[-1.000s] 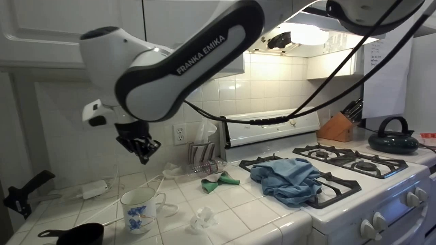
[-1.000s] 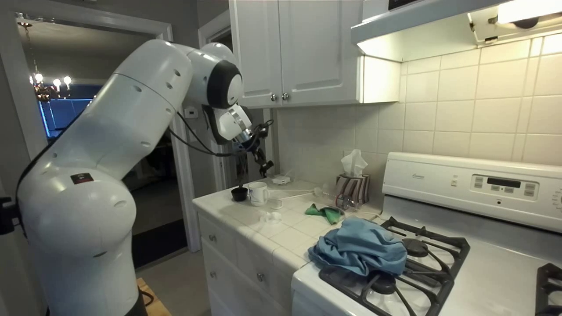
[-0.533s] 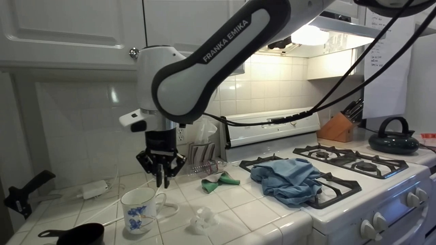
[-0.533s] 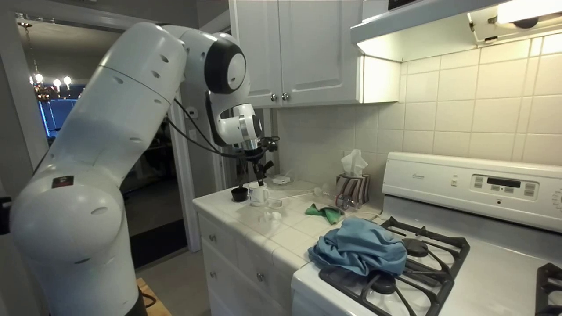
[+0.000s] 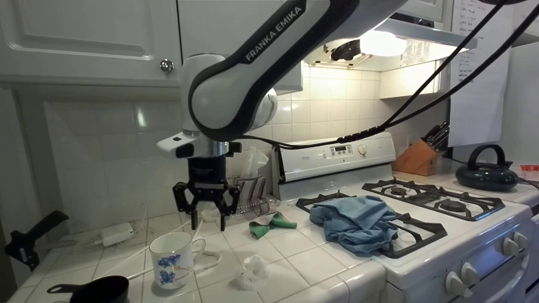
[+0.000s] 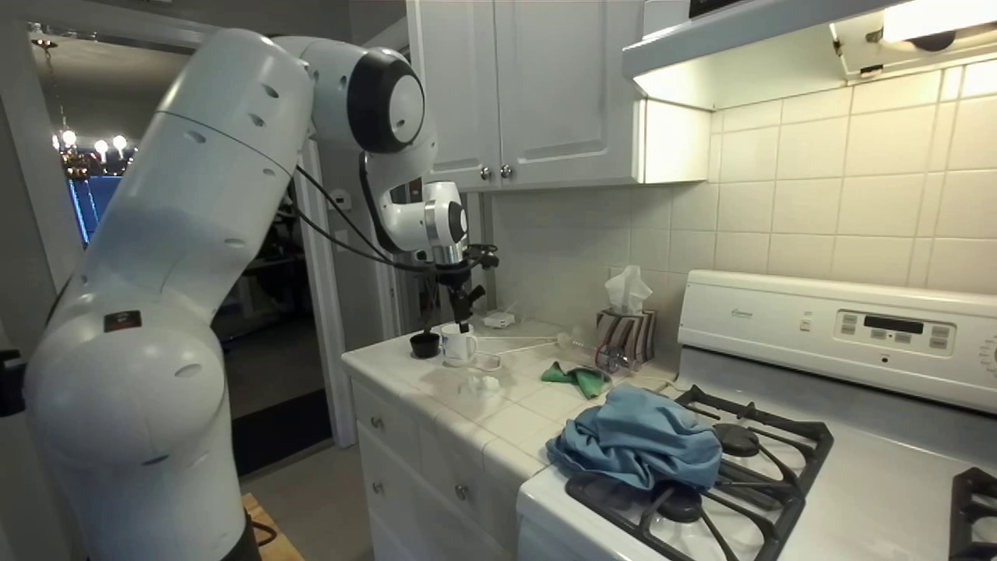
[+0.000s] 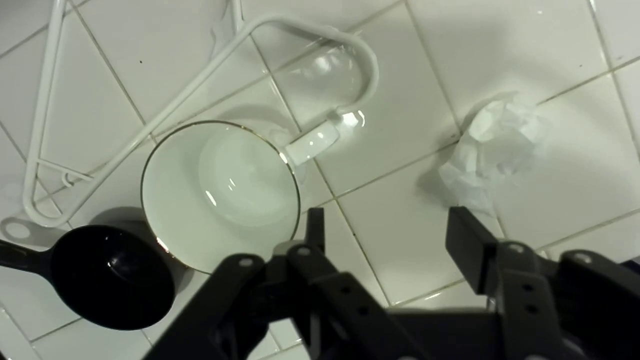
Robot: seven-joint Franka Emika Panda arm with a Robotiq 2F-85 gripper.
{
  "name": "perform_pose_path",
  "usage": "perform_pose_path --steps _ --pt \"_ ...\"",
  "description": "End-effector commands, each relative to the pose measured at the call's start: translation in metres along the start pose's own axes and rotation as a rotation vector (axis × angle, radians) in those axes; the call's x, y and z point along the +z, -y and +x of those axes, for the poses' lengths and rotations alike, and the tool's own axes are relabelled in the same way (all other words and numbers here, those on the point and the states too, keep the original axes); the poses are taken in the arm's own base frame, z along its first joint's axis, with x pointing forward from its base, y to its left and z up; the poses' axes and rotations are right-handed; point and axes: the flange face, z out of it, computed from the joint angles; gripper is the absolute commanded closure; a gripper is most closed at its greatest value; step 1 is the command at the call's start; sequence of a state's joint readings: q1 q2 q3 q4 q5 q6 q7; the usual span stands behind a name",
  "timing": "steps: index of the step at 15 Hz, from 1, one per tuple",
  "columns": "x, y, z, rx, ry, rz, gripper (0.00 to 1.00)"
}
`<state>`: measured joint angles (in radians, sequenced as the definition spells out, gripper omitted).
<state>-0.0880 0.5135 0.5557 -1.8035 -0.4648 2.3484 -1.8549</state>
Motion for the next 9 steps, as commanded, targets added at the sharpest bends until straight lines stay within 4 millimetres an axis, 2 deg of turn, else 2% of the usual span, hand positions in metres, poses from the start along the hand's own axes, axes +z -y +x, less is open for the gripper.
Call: perform_pose_path --steps 1,3,8,9 --pt "0.002 0.004 -0.004 -0.078 0.018 0.003 0.08" --pt "0.003 0.018 -0.017 -0.216 0.03 0.003 0.0" --pt "-0.004 0.048 -0.064 -0.492 0.048 0.019 0.0" --pt "-0.01 0.051 -0.076 -0.435 0.053 0.021 0.0"
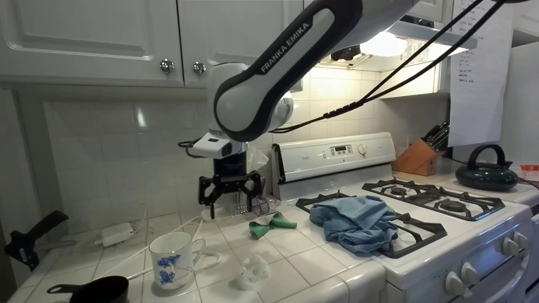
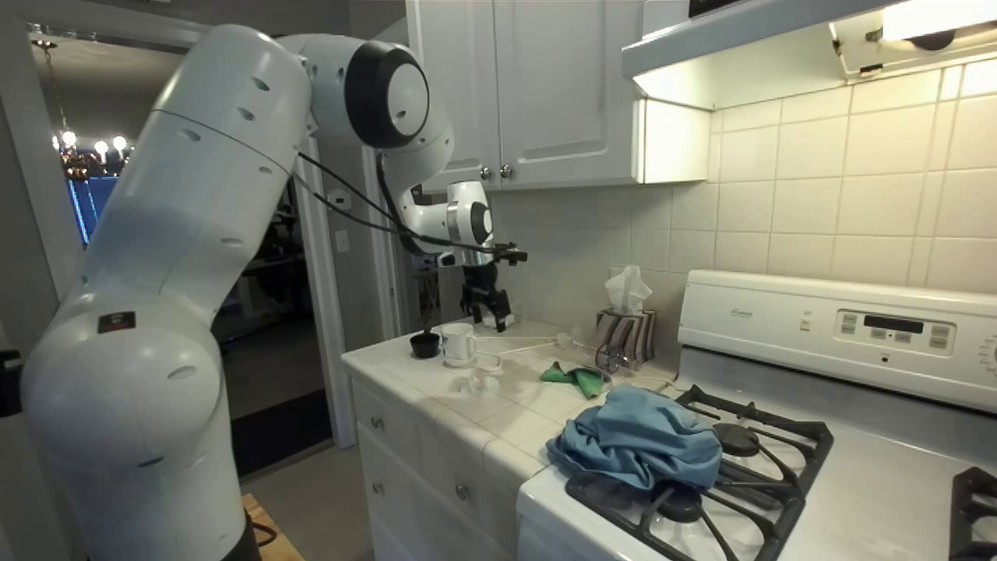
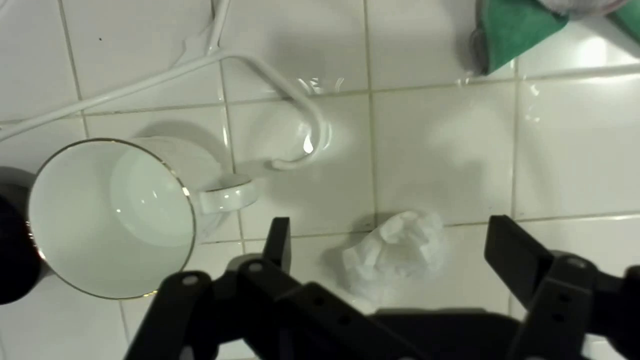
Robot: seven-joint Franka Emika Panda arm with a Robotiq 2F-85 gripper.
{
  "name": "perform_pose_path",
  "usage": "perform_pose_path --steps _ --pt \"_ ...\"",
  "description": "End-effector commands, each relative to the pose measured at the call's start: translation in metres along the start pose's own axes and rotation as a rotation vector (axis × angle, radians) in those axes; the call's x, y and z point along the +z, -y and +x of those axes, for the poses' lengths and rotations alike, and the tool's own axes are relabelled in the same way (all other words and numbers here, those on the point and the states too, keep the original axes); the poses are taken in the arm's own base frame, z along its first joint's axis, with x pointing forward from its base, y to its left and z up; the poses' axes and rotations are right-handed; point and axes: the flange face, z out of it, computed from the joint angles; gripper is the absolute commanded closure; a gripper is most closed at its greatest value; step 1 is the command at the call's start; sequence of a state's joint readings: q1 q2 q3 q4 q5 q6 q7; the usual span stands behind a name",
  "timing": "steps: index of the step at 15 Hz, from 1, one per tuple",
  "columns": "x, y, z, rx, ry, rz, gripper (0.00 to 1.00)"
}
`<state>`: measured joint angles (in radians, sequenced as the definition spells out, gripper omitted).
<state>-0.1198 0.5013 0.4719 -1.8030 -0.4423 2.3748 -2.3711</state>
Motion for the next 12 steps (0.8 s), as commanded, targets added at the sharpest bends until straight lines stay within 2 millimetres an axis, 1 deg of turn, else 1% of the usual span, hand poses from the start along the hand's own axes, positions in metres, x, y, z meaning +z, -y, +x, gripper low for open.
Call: perform_pose_path --steps 1,2,4,7,9,12 --pt "-0.019 0.025 -0.024 0.103 0.063 0.026 0.0" --pt "-0.02 0.031 -0.031 0.163 0.073 0.028 0.0" --pt "-0.015 0.039 -0.038 0.279 0.085 0.044 0.0" --pt "-0.009 0.057 -0.041 0.445 0.097 0.075 0.0" --pt "-0.006 0.075 -0.041 0.557 0.102 0.09 0.0" --pt "-0.001 0.106 -0.043 0.726 0.104 0.109 0.0"
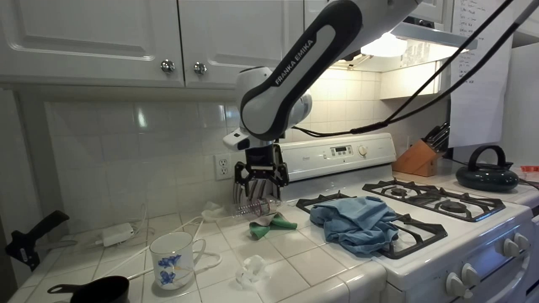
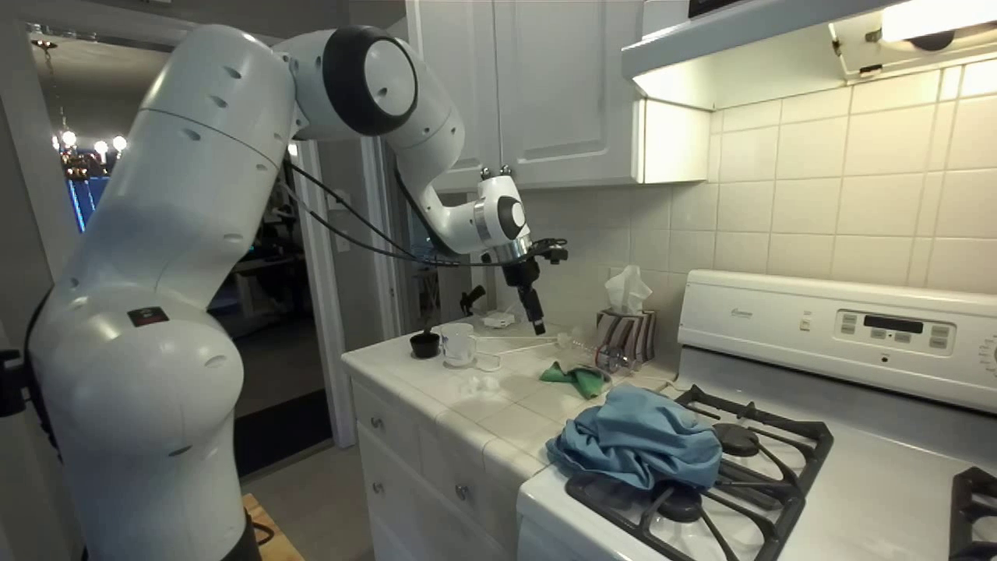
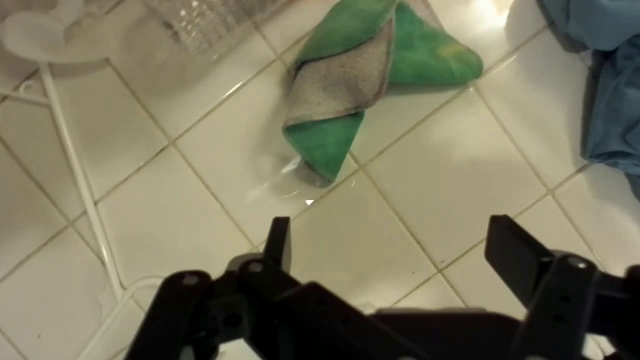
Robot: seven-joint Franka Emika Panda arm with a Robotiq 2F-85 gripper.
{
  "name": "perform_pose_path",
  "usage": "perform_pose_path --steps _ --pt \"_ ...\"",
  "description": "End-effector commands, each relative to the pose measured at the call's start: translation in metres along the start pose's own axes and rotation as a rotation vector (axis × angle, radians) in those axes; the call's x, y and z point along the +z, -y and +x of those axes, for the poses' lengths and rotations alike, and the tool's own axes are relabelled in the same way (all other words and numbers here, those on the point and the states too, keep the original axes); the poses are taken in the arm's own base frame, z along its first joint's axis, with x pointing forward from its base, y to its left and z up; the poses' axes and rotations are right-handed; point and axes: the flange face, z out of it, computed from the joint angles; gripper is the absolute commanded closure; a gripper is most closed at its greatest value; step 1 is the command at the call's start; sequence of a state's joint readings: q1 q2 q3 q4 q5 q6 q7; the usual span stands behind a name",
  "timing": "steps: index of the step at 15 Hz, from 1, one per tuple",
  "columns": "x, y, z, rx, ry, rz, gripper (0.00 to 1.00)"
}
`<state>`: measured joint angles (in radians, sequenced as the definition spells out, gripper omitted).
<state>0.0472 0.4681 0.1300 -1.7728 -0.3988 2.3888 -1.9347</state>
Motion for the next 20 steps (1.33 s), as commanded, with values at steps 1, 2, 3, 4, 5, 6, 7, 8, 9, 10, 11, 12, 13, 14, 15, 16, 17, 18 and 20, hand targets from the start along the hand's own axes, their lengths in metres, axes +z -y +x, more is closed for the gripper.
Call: perform_pose_path --steps 1,2,3,4,5,6,7,8,9,10,11,12,13,14,15,16,17,18,20 --pt "0.004 0.028 -0.013 0.201 -0.008 0.018 0.0" --pt "0.007 0.034 -0.017 0.256 -0.004 0.031 0.0" --pt "0.009 0.038 -0.02 0.311 0.0 0.04 0.0" --pt "0.009 0.04 -0.022 0.365 -0.003 0.034 0.0" --pt "0.015 0.031 -0.025 0.271 0.01 0.048 0.0" --pt "0.017 0.034 -0.026 0.306 0.011 0.052 0.0" --pt "0.017 0.035 -0.027 0.324 0.012 0.053 0.0" --pt "0.016 0.034 -0.027 0.334 0.012 0.052 0.0" --pt "0.016 0.034 -0.026 0.339 0.012 0.051 0.0" --pt "0.014 0.029 -0.027 0.407 0.014 0.046 0.0" --pt "0.016 0.023 -0.029 0.502 0.018 0.029 0.0" --pt "0.02 0.02 -0.028 0.556 -0.007 0.036 0.0" --pt "0.023 0.02 -0.023 0.608 -0.022 0.041 0.0" --pt "0.026 0.021 -0.019 0.659 -0.041 0.045 0.0" --pt "0.03 0.023 -0.015 0.709 -0.059 0.054 0.0" --pt "0.034 0.025 -0.012 0.761 -0.076 0.06 0.0" --pt "0.035 0.027 -0.012 0.812 -0.09 0.06 0.0" --pt "0.034 0.032 -0.012 0.863 -0.105 0.064 0.0" --pt "0.032 0.041 -0.014 0.964 -0.135 0.072 0.0"
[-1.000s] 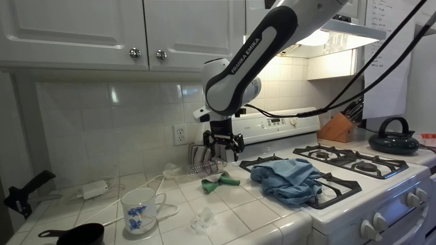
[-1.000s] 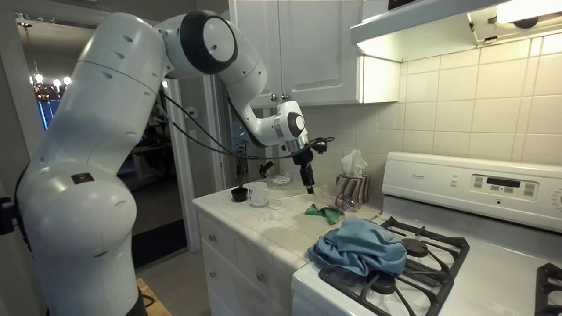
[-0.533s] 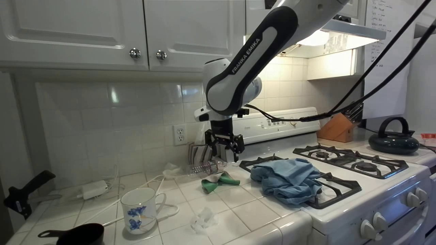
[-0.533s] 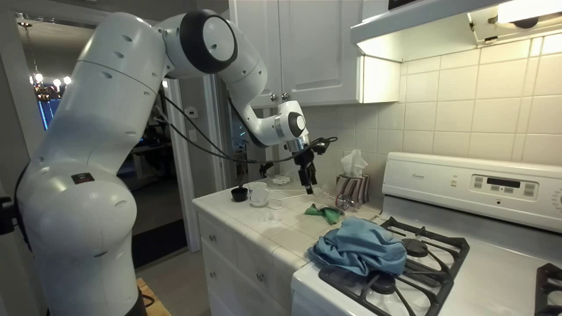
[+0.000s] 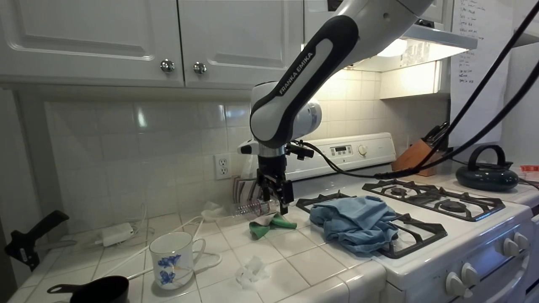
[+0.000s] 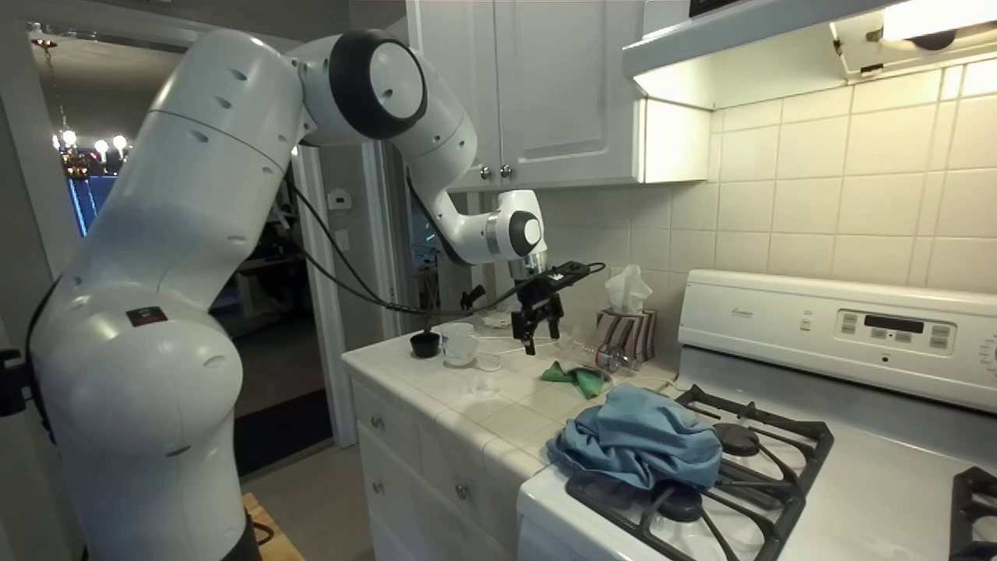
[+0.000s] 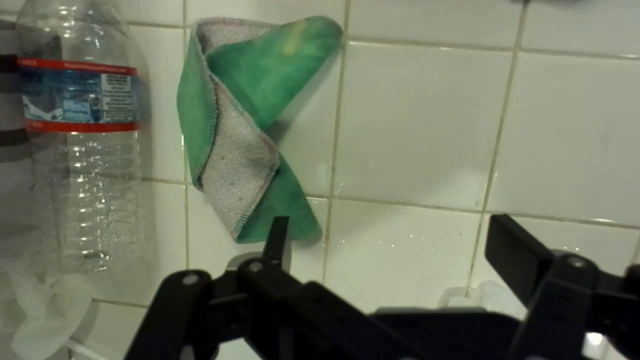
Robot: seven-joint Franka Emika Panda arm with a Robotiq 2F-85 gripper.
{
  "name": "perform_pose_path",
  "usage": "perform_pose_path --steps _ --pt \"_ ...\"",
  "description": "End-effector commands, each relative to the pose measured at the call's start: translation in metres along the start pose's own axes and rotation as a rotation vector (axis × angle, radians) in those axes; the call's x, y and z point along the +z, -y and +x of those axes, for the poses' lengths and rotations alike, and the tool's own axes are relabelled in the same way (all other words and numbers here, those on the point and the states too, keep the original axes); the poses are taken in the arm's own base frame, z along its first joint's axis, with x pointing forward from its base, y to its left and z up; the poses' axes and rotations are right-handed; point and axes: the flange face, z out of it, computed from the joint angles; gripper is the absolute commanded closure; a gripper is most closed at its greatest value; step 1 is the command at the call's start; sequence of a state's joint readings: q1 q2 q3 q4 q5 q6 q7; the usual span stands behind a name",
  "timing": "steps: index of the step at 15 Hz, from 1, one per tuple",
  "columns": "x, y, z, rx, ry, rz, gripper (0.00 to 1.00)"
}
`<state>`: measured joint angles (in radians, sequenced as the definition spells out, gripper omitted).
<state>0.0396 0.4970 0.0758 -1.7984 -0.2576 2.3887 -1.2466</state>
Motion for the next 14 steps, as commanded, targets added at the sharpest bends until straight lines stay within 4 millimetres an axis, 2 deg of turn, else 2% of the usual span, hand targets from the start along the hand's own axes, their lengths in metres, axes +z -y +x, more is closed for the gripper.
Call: perform_pose_path --steps 1,8,14 --pt "-0.006 0.009 -0.014 0.187 -0.064 0.024 0.0" --pt "-0.011 0.014 -0.047 0.546 -0.146 0.038 0.0" --pt "-0.018 0.017 -0.053 0.848 -0.208 -0.03 0.0"
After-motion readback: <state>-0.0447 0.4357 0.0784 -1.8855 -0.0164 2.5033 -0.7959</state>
